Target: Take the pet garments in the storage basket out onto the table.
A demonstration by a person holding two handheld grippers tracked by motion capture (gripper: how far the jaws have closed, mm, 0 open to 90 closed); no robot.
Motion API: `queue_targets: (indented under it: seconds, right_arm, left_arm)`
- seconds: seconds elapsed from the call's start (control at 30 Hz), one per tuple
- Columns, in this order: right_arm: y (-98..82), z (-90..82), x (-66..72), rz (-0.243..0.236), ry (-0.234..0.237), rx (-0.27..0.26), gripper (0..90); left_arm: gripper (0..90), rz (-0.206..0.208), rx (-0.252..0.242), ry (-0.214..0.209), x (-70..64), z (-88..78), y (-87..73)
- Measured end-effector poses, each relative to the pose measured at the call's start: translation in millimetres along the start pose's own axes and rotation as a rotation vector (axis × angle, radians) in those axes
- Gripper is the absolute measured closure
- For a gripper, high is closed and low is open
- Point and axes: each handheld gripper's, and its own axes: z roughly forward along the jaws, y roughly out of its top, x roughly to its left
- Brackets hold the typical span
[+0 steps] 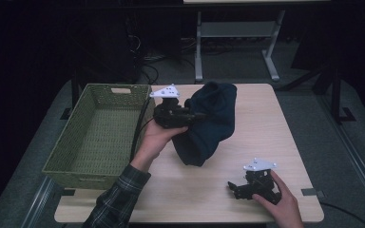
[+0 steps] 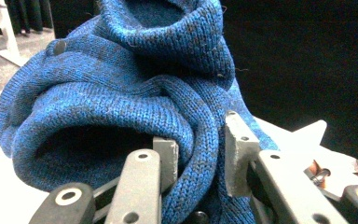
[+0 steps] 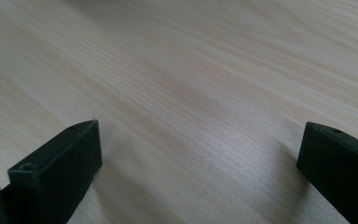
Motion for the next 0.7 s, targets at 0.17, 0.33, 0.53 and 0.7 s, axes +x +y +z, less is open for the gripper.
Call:
queue_targets:
  seconds: [0.17,0.33,0.53,0.7]
  right_arm:
    - [0.0,0.0,0.0,0.000,0.000,0.000,0.0]
    - [0.0,0.0,0.0,0.000,0.000,-0.001,0.0]
    - [-0.1,0.1,-0.1,-0.002,0.000,-0.001,0.0]
    - [0.0,0.0,0.1,0.001,-0.001,0.001,0.0]
  left_arm:
    - [70.4,0.002,0.037,0.018,0.7,16.8,-8.1]
    - [70.4,-0.003,0.078,0.024,1.4,33.9,-18.3]
    - [70.4,-0.009,0.125,0.025,1.6,55.1,-31.4]
    - [70.4,-0.019,0.172,0.029,5.1,72.4,-43.0]
